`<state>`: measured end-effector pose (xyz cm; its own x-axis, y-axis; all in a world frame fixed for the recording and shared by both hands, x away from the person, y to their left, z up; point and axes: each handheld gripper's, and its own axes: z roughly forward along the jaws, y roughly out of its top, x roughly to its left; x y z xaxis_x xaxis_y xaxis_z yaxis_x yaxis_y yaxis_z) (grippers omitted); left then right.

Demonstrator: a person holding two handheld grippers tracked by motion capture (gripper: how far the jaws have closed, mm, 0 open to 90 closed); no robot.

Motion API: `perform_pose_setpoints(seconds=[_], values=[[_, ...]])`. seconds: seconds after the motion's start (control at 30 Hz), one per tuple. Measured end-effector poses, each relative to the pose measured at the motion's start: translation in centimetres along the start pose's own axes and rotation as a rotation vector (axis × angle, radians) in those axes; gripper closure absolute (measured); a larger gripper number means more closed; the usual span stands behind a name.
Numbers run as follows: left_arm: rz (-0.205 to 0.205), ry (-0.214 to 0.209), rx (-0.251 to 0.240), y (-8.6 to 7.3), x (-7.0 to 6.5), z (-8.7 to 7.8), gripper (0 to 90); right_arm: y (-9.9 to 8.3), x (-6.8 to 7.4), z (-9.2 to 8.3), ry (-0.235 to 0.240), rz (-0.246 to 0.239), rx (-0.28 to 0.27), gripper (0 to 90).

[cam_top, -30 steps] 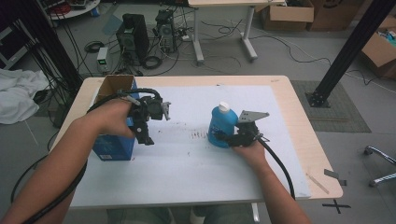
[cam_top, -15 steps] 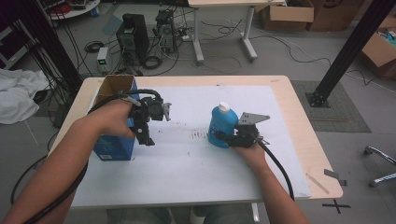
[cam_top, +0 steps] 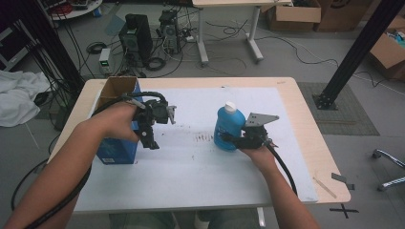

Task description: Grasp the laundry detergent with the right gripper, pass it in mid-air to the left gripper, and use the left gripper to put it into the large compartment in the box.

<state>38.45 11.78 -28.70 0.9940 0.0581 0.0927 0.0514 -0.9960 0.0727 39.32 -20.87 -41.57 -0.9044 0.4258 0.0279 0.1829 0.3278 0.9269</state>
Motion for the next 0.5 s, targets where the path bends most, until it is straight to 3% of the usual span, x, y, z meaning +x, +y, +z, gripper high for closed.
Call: perform_pose_setpoints(seconds=[0.27, 0.37, 0.4, 0.5], values=[[0.014, -0.001, 0.004, 0.5, -0.2, -0.6, 0.1, 1.4, 1.8, -1.0, 0.085, -0.051, 0.034, 44.5], [0.019, -0.001, 0.006, 0.6, -0.3, -0.8, 0.1, 1.6, 2.5, -0.9, 0.120, -0.063, 0.034, 44.3], [0.020, -0.002, 0.006, 0.7, -0.3, -0.9, 0.1, 1.7, 3.0, -0.6, 0.156, -0.068, 0.031, 44.2], [0.027, -0.001, 0.004, 0.9, -0.6, -1.2, 0.1, 1.7, 3.5, -0.2, 0.183, -0.071, 0.029, 44.0]])
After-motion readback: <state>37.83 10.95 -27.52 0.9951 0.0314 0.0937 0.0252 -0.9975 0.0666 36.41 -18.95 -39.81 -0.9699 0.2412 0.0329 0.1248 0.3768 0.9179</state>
